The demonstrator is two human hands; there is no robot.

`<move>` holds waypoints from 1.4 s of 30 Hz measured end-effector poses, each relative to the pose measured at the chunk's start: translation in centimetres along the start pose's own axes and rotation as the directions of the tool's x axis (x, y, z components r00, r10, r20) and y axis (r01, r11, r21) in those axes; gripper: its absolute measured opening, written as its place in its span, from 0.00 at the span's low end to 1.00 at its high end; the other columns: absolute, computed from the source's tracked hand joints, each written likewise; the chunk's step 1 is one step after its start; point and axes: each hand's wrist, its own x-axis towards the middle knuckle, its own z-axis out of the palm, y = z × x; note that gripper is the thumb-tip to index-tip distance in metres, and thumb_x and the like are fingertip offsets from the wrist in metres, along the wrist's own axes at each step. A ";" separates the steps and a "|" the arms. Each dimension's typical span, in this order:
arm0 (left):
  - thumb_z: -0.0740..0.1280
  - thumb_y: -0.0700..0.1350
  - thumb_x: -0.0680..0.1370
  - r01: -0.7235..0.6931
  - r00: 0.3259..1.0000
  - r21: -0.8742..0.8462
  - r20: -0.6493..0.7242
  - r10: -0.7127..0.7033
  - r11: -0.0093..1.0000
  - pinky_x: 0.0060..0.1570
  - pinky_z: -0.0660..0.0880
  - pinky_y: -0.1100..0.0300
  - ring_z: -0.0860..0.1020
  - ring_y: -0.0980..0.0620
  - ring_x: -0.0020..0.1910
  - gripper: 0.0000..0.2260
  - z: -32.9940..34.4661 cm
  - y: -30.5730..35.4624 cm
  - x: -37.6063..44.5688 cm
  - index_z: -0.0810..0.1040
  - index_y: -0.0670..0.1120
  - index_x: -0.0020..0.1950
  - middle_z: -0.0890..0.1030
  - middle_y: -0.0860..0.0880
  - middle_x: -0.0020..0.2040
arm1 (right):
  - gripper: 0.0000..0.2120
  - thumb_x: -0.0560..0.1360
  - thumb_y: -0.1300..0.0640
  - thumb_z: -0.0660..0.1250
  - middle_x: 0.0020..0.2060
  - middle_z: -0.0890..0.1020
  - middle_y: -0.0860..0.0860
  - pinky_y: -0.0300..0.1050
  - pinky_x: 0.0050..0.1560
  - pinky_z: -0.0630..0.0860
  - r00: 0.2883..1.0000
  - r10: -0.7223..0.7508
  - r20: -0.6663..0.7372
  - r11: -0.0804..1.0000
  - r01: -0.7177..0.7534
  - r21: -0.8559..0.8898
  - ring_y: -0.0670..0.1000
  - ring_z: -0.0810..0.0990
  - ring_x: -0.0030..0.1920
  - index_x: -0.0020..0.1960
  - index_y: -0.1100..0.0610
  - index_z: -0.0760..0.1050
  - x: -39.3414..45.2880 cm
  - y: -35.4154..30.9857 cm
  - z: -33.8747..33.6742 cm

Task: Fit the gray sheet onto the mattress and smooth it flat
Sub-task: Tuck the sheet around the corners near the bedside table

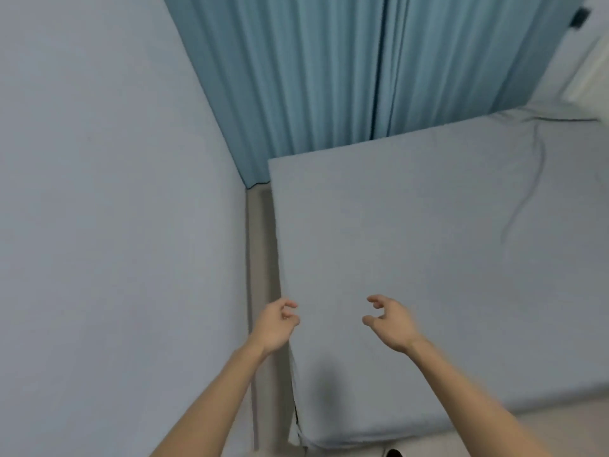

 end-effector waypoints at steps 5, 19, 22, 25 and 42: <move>0.68 0.39 0.75 -0.170 0.982 0.078 0.097 0.163 0.982 0.42 0.73 0.61 0.77 0.51 0.39 0.09 -0.8 6.4 6.1 0.78 0.48 0.53 0.78 0.50 0.39 | 0.25 0.76 0.53 0.68 0.67 0.74 0.53 0.42 0.57 0.71 0.980 0.083 -0.180 0.995 -0.073 0.062 0.54 0.78 0.60 0.72 0.53 0.69 0.9 -0.4 -4.2; 0.68 0.41 0.72 -0.353 0.873 0.149 0.407 0.268 0.923 0.39 0.73 0.61 0.78 0.52 0.36 0.07 6.4 15.2 23.4 0.79 0.52 0.47 0.80 0.54 0.36 | 0.27 0.76 0.53 0.68 0.70 0.71 0.55 0.46 0.66 0.70 0.890 0.325 -0.319 0.929 -0.237 0.284 0.55 0.73 0.67 0.74 0.54 0.67 11.8 -1.1 -9.9; 0.68 0.40 0.73 -0.411 0.811 0.156 0.513 0.281 0.898 0.37 0.72 0.62 0.79 0.52 0.36 0.06 6.8 17.3 30.1 0.79 0.50 0.46 0.80 0.52 0.34 | 0.28 0.76 0.53 0.68 0.70 0.72 0.55 0.47 0.66 0.70 0.818 0.447 -0.362 0.868 -0.300 0.395 0.54 0.74 0.67 0.74 0.53 0.66 15.2 -2.2 -10.1; 0.68 0.39 0.74 -0.451 0.731 0.170 0.633 0.253 0.876 0.38 0.72 0.62 0.79 0.52 0.38 0.06 6.7 19.6 36.0 0.80 0.48 0.47 0.80 0.49 0.36 | 0.29 0.76 0.52 0.67 0.70 0.72 0.54 0.50 0.66 0.72 0.713 0.588 -0.383 0.778 -0.369 0.508 0.54 0.75 0.65 0.75 0.53 0.64 17.1 -4.0 -9.7; 0.70 0.41 0.75 -0.600 0.466 0.005 0.815 0.344 0.800 0.45 0.72 0.63 0.78 0.54 0.45 0.05 3.7 35.3 45.6 0.82 0.46 0.50 0.81 0.49 0.45 | 0.28 0.75 0.53 0.68 0.68 0.74 0.54 0.50 0.64 0.73 0.485 0.763 -0.428 0.607 -0.311 0.731 0.54 0.75 0.65 0.74 0.53 0.67 24.4 -14.2 -14.1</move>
